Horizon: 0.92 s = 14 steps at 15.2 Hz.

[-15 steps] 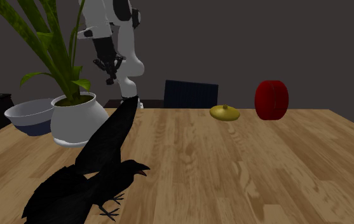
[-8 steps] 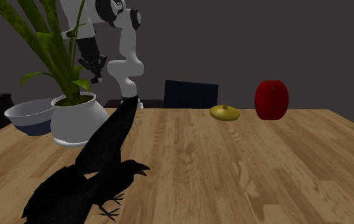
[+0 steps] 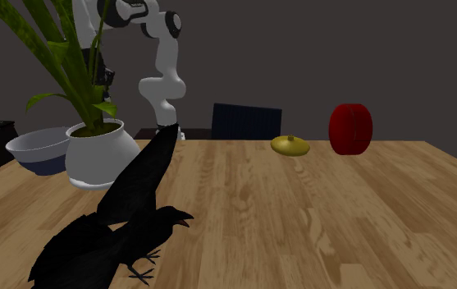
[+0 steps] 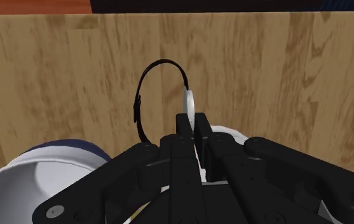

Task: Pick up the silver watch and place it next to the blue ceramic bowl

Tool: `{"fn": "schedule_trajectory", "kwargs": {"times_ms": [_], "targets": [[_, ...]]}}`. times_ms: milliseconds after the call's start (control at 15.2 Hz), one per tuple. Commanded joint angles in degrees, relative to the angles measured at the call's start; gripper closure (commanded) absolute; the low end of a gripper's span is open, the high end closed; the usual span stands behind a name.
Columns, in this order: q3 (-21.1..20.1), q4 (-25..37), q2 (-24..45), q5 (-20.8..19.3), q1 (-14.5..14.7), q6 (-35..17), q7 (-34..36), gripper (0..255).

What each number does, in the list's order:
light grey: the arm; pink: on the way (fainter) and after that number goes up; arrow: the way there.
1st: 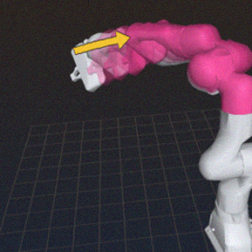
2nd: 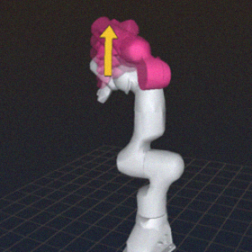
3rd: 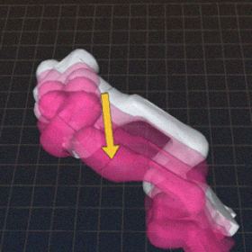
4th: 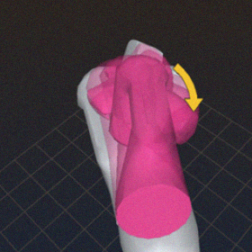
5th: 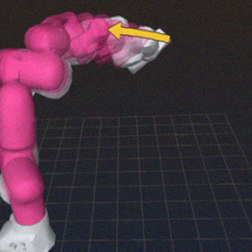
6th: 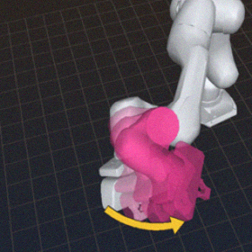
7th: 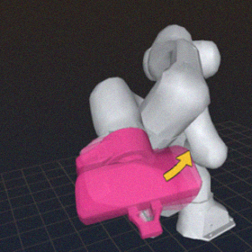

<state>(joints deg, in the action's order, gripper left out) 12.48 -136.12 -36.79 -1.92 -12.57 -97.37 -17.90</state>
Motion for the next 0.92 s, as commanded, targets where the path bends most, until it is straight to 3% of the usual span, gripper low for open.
{"fn": "schedule_trajectory", "kwargs": {"times_ms": [0,264,858], "targets": [[2.31,0.82,0.36,-1.45,-1.04,0.52,-2.81,255],[6.63,2.55,1.59,-3.92,-2.80,0.96,-7.93,255],[7.62,-4.12,1.88,-4.60,-3.16,-5.99,-8.28,255]]}}
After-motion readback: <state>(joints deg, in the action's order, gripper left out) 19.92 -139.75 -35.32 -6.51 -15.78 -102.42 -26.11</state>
